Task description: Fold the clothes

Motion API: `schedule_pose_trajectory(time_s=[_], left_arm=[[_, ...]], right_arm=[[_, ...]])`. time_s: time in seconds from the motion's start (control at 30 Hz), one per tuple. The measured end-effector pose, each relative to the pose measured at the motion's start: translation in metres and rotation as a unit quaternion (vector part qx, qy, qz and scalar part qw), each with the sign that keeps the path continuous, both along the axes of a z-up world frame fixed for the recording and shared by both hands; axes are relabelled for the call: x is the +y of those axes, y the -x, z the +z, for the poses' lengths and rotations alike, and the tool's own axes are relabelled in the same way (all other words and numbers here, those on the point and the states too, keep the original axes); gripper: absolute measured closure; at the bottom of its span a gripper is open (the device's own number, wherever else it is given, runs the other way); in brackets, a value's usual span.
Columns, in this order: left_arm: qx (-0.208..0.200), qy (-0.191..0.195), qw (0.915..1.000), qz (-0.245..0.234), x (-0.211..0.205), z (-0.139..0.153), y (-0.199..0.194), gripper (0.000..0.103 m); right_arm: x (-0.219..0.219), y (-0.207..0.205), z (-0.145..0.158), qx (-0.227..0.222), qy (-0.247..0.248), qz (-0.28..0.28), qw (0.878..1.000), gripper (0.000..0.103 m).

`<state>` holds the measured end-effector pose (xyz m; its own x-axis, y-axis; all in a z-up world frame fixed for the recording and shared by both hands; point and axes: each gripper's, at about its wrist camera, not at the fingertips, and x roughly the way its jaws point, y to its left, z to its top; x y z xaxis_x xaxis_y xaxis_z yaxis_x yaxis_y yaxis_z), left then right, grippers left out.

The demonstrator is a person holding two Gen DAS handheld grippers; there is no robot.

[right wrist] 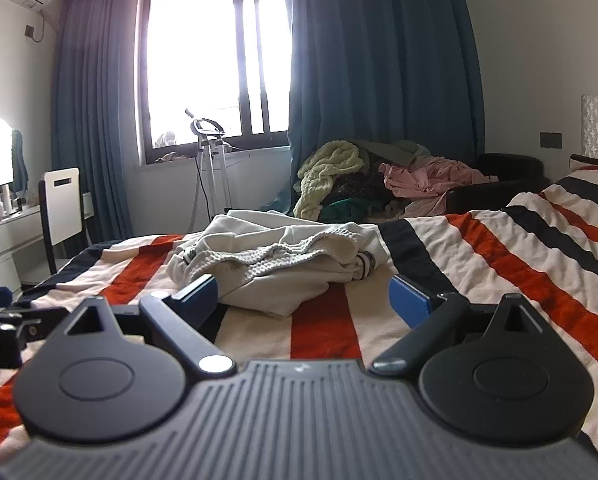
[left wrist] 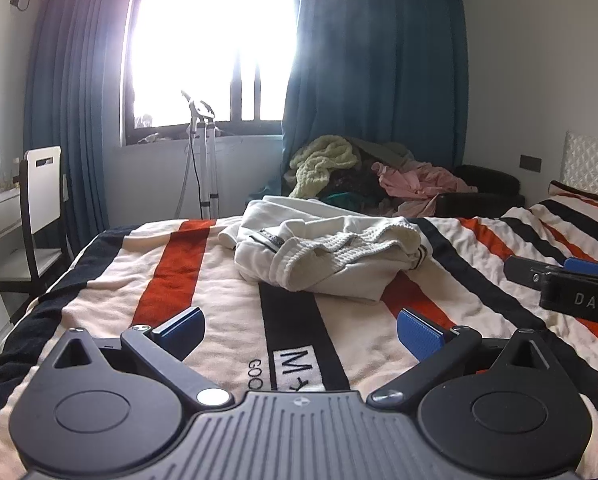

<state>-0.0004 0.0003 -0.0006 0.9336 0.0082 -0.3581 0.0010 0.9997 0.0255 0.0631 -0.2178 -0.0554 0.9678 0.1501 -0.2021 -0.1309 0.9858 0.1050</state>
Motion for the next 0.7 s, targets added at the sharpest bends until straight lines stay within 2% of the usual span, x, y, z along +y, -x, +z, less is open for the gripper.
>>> schedule_pose_trajectory(time_s=[0.2,0.53,0.7], left_arm=[[-0.003,0.004,1.0,-0.002,0.0023,-0.0045,0.0028,0.0],[0.01,0.011,0.9999,0.006,0.0044,-0.0044,-0.004,0.0],[0.013,0.01,0.9998,0.009,0.0052,-0.0086,-0.0068,0.0]], right_arm=[[-0.0044,0.0018,-0.0002,0.001,-0.011,0.0,1.0,0.009],[0.0027,0.0008,-0.0047,-0.001,0.01,-0.011,1.0,0.009],[0.0032,-0.0001,-0.0043,0.002,0.005,-0.006,1.0,0.009]])
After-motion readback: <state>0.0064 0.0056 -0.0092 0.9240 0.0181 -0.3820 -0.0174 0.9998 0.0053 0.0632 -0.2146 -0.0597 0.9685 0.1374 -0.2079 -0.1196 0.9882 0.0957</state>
